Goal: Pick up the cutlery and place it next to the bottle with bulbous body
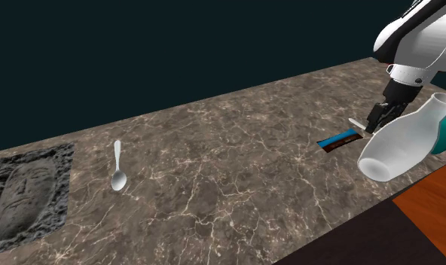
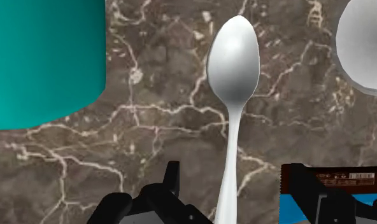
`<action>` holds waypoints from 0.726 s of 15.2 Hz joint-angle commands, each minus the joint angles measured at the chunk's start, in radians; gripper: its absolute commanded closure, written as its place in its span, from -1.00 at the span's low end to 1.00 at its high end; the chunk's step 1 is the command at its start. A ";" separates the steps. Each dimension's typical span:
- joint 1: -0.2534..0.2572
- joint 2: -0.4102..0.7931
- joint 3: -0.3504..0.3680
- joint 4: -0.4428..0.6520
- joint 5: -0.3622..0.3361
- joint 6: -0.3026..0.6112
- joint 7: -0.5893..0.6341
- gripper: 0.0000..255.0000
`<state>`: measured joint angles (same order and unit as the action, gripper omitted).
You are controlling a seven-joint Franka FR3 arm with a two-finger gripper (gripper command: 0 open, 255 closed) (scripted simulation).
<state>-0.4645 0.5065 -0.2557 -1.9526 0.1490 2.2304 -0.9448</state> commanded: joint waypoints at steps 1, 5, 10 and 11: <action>0.000 0.000 0.000 0.000 0.000 0.000 0.000 -1.00; 0.004 -0.034 -0.008 0.024 -0.013 -0.057 0.008 -1.00; 0.007 -0.061 -0.014 0.051 -0.023 -0.110 0.015 -1.00; 0.007 -0.061 -0.014 0.051 -0.023 -0.110 0.015 -1.00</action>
<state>-0.4578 0.4465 -0.2690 -1.9024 0.1261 2.1225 -0.9298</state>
